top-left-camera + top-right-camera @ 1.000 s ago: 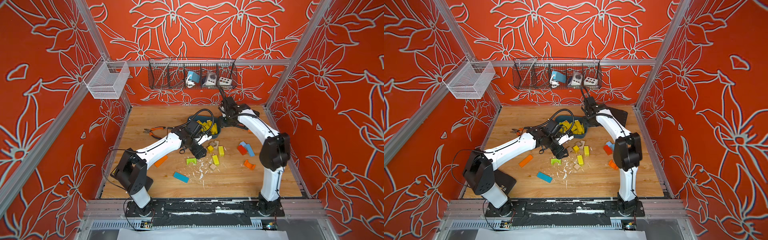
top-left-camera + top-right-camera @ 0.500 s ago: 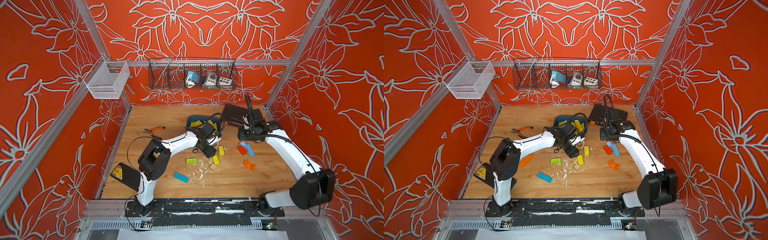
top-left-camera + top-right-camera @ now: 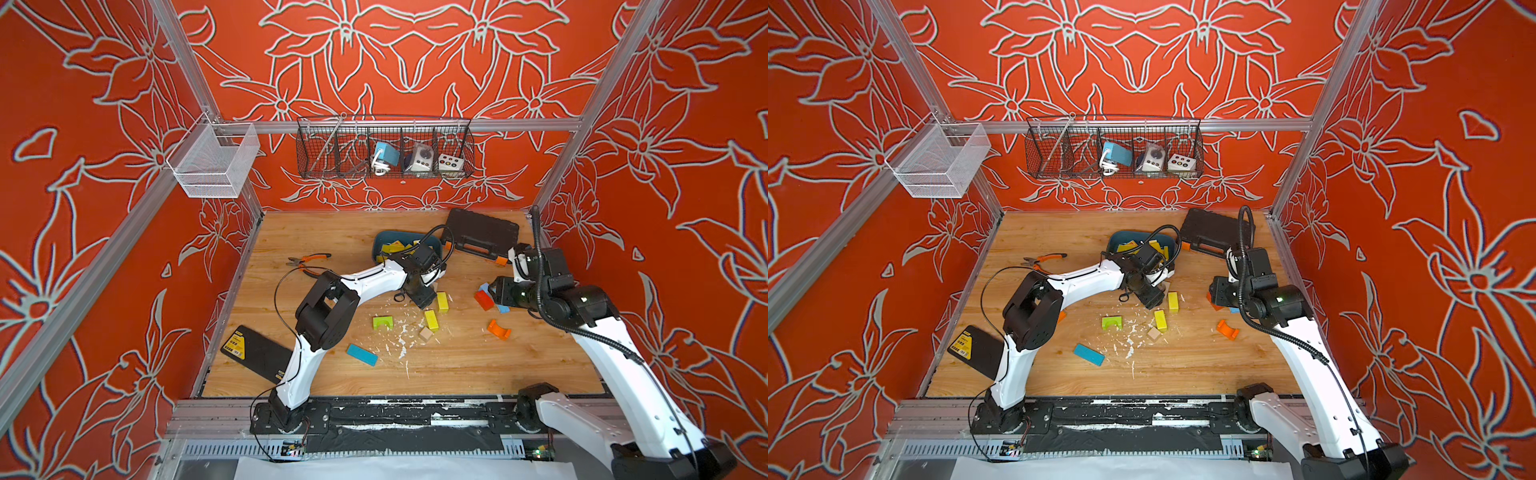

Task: Pick out the yellow building blocks
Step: Pick up the building block from the center of the board.

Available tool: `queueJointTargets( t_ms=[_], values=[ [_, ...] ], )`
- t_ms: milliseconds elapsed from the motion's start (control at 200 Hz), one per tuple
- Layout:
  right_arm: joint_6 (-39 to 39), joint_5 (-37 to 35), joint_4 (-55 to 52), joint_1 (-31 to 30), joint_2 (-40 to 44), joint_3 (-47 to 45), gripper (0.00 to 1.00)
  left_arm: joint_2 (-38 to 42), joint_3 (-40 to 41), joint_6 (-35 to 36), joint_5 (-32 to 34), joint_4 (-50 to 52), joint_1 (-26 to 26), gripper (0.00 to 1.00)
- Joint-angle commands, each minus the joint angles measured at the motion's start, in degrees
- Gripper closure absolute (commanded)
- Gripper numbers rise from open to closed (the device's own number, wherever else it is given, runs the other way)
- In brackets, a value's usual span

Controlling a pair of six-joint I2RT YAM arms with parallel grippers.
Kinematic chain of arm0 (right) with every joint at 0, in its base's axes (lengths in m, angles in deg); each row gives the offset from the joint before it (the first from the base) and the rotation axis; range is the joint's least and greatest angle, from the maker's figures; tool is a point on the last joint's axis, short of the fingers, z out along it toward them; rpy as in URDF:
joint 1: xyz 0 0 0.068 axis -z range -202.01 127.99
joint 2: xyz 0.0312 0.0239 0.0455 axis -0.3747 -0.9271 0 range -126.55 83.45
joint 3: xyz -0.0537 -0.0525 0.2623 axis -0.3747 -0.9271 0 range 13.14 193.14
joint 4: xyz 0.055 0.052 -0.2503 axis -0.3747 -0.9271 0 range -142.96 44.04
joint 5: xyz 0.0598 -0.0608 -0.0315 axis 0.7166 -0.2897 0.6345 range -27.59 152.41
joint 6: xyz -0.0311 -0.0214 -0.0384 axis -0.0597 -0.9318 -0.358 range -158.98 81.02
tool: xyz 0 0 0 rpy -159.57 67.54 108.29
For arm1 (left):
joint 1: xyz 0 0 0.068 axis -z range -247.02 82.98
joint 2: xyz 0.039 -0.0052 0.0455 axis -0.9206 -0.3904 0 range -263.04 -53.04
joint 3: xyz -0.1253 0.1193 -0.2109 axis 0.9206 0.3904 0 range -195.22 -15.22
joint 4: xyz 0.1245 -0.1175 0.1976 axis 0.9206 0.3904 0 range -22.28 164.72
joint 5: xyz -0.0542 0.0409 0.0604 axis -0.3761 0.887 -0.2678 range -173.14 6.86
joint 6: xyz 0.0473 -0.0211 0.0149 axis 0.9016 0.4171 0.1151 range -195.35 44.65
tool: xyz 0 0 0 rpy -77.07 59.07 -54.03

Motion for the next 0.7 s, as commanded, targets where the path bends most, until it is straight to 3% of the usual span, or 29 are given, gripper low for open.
queueJointTargets(
  t_ms=[0, 385, 696],
  values=[
    [0.9, -0.2, -2.1, -0.2, 0.2, -1.5, 0.48, -1.3, -1.0, 0.2, 0.8, 1.4, 0.4, 0.32],
    [0.2, -0.2, -0.8, -0.2, -1.1, -2.9, 0.48, -3.2, -1.4, 0.6, 3.2, 1.7, 0.5, 0.48],
    [0.3, -0.3, -0.3, -0.2, -0.5, -4.6, 0.48, -4.0, -1.5, 1.2, 4.5, 2.2, 0.7, 0.73]
  ],
)
